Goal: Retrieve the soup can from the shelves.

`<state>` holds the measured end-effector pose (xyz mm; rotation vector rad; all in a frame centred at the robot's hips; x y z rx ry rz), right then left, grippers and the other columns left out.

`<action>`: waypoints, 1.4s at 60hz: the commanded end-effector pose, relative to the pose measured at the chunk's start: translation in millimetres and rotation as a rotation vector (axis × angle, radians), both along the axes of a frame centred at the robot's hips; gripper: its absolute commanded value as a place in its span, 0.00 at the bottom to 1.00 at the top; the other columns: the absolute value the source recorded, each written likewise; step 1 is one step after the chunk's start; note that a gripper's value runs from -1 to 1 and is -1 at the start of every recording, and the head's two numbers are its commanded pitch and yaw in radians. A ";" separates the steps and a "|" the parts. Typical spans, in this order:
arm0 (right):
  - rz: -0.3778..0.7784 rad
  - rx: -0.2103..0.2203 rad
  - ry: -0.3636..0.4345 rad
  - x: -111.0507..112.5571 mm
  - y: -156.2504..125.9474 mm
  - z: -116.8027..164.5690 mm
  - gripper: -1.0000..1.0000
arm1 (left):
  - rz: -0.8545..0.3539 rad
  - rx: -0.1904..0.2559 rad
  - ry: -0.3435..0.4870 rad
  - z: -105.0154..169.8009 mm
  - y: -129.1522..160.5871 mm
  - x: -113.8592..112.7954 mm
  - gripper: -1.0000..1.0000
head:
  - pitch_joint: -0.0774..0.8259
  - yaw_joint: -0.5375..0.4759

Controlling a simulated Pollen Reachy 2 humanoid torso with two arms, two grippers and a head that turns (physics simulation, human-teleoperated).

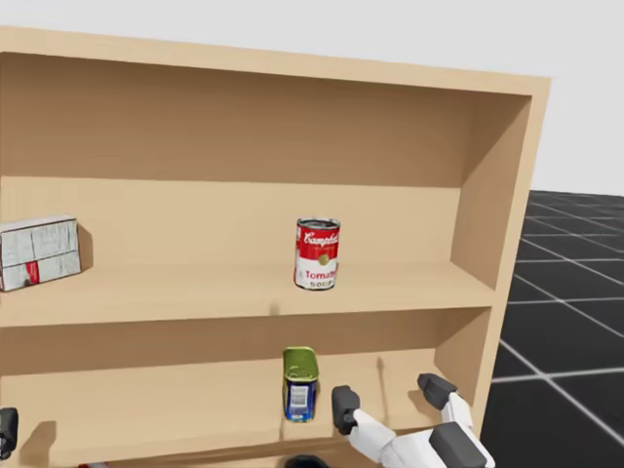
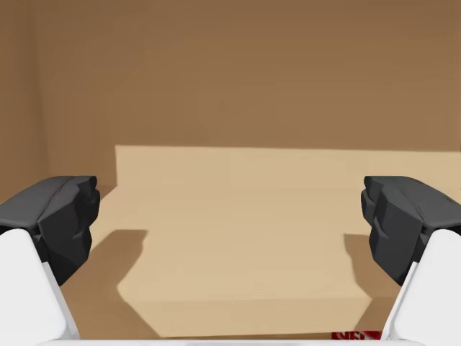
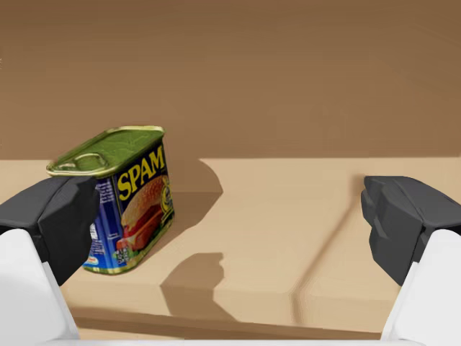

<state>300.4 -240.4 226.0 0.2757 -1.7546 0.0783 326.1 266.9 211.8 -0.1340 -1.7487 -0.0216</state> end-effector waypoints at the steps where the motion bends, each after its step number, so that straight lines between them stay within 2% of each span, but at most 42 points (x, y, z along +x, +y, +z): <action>1: 0.014 -0.009 -0.030 -5.6 3.8 6.5 0.00 | -0.004 0.000 -0.001 0.2 -0.8 -0.5 0.00 | 0.22 0.29; 9: 0.008 -0.015 -0.049 -22.2 12.5 30.4 0.00 | -0.006 -0.003 0.000 0.3 -1.4 -0.7 0.00 | 0.21 0.31; 14: -0.028 -0.005 -0.044 -40.6 19.2 61.1 0.00 | -0.007 -0.003 0.002 0.1 -1.9 -0.8 0.00 | 0.21 0.31; 19: -0.016 -0.023 -0.060 -54.3 25.1 85.7 0.00 | -0.008 -0.003 0.004 -0.2 -2.2 -0.7 0.00 | 0.21 0.32; 20: -0.020 -0.042 -0.077 -58.3 28.1 95.0 0.00 | -0.008 -0.003 0.006 -0.6 -2.2 -0.3 0.00 | 0.21 0.32; 23: -0.017 -0.059 -0.102 -63.5 32.8 109.7 0.00 | -0.007 -0.002 0.010 -1.2 -2.5 0.2 0.00 | 0.21 0.32; 30: -0.002 -0.079 -0.129 -65.3 41.4 130.9 0.00 | -0.008 -0.002 0.013 -1.8 -3.0 0.6 0.00 | 0.21 0.31; 32: -0.004 -0.088 -0.136 -62.0 44.4 136.3 0.00 | -0.009 -0.002 0.014 -1.9 -3.1 0.7 0.00 | 0.21 0.31; 41: 0.022 -0.076 -0.118 -42.0 55.9 147.7 0.00 | -0.009 -0.001 0.016 -2.6 -3.4 1.3 0.00 | 0.21 0.31; 54: 0.073 -0.039 -0.020 5.1 74.2 154.1 0.00 | -0.008 -0.003 0.021 -3.0 -3.3 2.2 0.00 | 0.22 0.31; 64: 0.063 -0.045 0.007 36.1 84.1 160.1 0.00 | -0.010 -0.002 0.022 -3.5 -3.8 2.1 0.00 | 0.22 0.31; 70: 0.030 -0.068 0.032 57.3 86.6 157.5 0.00 | -0.011 -0.003 0.022 -3.6 -3.6 2.2 0.00 | 0.22 0.31; 84: -0.024 -0.088 0.077 91.0 85.8 151.2 0.00 | -0.014 -0.009 0.025 -3.8 -3.1 3.0 0.00 | 0.23 0.32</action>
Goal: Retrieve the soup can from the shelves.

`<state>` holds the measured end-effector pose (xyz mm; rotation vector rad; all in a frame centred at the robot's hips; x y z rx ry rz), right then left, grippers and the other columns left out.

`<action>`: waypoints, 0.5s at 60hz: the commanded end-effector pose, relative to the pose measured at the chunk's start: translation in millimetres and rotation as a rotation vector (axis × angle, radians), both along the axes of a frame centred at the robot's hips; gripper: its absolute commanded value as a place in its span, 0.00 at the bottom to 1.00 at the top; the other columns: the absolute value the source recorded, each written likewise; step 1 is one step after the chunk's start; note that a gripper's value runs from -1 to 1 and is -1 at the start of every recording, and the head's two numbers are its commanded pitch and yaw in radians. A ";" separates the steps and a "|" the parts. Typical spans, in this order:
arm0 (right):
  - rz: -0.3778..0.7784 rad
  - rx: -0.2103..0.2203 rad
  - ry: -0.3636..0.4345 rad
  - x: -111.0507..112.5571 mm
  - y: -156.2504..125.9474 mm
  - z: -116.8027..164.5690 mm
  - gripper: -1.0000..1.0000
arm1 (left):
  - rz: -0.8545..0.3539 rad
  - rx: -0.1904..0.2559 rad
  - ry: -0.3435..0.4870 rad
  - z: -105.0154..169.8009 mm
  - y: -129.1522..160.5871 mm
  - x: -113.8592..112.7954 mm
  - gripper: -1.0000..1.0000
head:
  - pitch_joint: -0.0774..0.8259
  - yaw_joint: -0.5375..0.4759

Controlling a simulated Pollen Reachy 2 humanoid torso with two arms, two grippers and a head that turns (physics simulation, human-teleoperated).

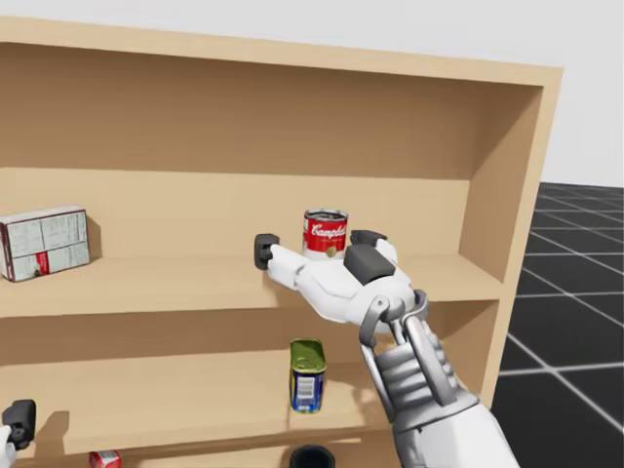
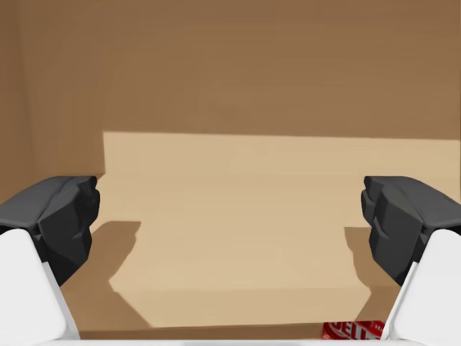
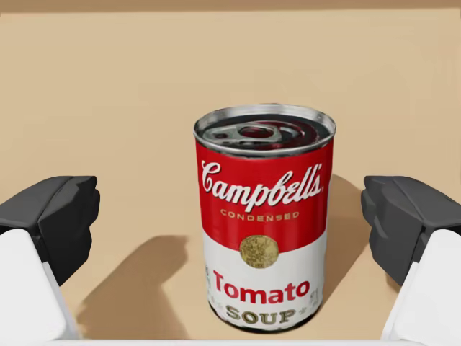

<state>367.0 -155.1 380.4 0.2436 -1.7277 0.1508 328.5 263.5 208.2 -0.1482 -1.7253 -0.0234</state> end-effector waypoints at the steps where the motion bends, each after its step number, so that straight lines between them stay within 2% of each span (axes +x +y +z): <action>1: -0.053 -0.024 0.057 26.2 0.5 -3.3 0.00 | -0.002 -0.003 0.002 -0.3 0.3 0.6 0.00 | 0.23 0.32; 6: -0.068 -0.049 0.034 29.6 1.4 -4.7 0.00 | -0.003 -0.003 0.003 -0.5 0.5 0.8 0.00 | 0.24 0.32; 7: -0.068 -0.049 0.027 29.7 1.0 -5.2 0.03 | -0.003 -0.004 0.003 -0.5 0.5 0.8 0.00 | 0.24 0.32; 8: -0.079 -0.039 0.016 30.1 1.1 -6.3 0.46 | -0.003 -0.004 0.003 -0.4 0.6 0.8 0.00 | 0.24 0.32; 10: -0.066 -0.037 0.031 28.9 1.6 -6.2 1.00 | -0.003 -0.004 0.003 -0.4 0.6 0.8 0.00 | 0.24 0.32; 22: -0.040 -0.026 0.027 21.0 1.6 -2.1 1.00 | -0.003 -0.005 0.003 -0.7 0.5 0.4 0.00 | 0.24 0.32; 28: -0.029 -0.016 -0.006 12.5 2.0 6.2 1.00 | -0.002 -0.006 0.003 -0.8 0.7 0.5 0.00 | 0.24 0.32; 30: -0.027 -0.013 -0.048 4.8 2.1 13.8 1.00 | -0.001 -0.006 0.003 -0.8 0.8 0.4 0.00 | 0.24 0.32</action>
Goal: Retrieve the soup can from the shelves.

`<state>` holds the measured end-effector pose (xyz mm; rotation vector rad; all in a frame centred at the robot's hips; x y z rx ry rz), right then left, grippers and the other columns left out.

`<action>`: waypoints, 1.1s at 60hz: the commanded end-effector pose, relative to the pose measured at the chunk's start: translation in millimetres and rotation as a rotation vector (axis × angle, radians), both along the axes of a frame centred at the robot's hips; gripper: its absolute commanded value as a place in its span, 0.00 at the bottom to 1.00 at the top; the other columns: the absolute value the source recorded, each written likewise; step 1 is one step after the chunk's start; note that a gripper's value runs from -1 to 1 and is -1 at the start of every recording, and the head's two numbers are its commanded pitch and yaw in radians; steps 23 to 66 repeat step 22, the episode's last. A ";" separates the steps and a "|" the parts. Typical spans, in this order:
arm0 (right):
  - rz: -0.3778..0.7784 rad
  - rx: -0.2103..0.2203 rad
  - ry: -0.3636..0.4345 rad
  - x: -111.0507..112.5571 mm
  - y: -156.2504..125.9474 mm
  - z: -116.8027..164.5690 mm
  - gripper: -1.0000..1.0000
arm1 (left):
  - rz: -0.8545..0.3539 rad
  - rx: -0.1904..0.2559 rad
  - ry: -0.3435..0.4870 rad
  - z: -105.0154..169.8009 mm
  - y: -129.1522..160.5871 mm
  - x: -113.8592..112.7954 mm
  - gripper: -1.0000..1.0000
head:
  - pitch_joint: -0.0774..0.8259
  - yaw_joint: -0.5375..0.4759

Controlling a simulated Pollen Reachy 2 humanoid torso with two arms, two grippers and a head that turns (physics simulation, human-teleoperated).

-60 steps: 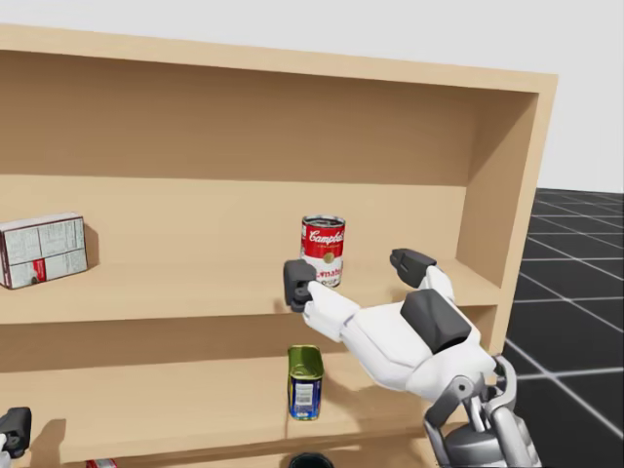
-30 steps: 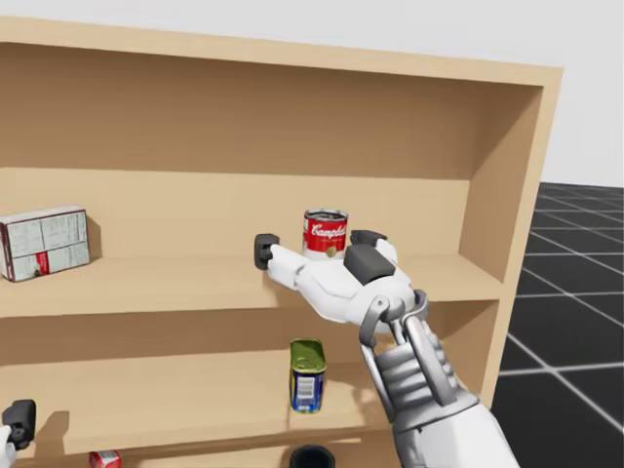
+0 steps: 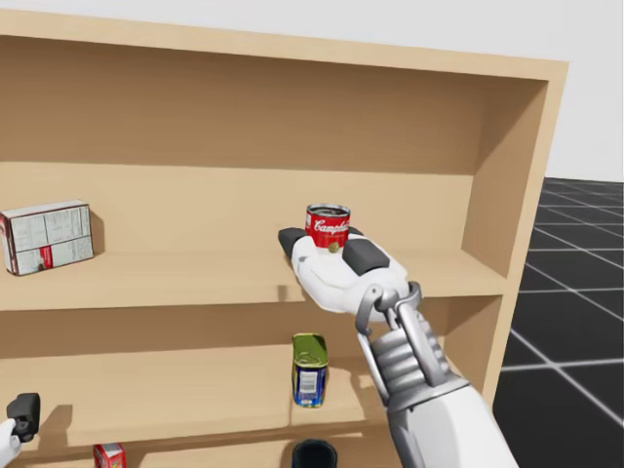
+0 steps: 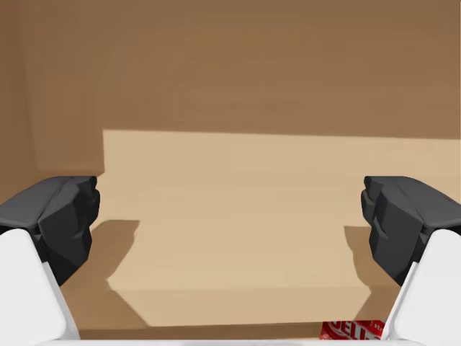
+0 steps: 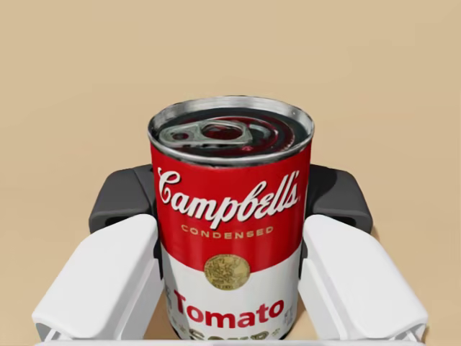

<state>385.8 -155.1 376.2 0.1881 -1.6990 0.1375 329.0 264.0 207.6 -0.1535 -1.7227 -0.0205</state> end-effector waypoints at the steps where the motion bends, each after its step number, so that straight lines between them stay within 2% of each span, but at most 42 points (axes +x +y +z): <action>1: 0.015 0.010 -0.086 -15.7 1.9 19.6 1.00 | 0.001 -0.001 0.000 -0.2 0.2 -0.1 0.00 | 0.24 0.32; 10: 0.000 -0.005 -0.185 -48.6 -2.5 37.8 1.00 | 0.001 -0.001 0.000 0.0 0.4 0.0 0.00 | 0.25 0.32; 22: 0.063 -0.032 -0.214 -104.3 -2.3 28.0 1.00 | 0.000 -0.001 0.000 -0.3 -0.6 0.2 0.00 | 0.25 0.32; 66: 0.063 -0.032 -0.214 -104.3 -2.3 28.0 1.00 | 0.000 -0.001 0.000 -0.3 -0.6 0.2 0.00 | 0.25 0.32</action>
